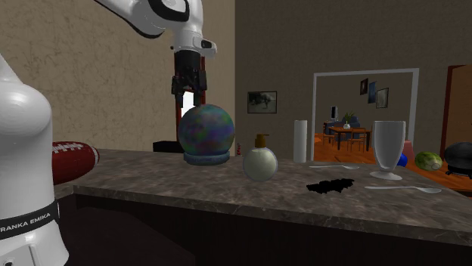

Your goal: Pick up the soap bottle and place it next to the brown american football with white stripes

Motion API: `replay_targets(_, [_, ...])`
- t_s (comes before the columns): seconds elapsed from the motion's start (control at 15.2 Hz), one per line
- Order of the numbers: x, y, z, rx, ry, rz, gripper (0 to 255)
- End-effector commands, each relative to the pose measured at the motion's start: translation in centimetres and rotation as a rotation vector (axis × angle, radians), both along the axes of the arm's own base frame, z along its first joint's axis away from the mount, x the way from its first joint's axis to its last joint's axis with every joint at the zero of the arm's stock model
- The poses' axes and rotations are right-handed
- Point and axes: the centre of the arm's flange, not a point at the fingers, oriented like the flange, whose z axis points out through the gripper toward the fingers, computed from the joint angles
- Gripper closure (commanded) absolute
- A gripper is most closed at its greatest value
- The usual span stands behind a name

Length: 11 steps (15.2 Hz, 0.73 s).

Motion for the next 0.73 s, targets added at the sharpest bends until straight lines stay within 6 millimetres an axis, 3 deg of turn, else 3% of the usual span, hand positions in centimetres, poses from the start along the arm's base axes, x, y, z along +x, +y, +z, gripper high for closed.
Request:
replay_targets(0.0, [1.9,-1.2,-0.9,0.004,-0.016,-0.012,0])
replay_targets(0.66, [11.7,-7.4,-5.4,0.027,-0.089,-0.071,0])
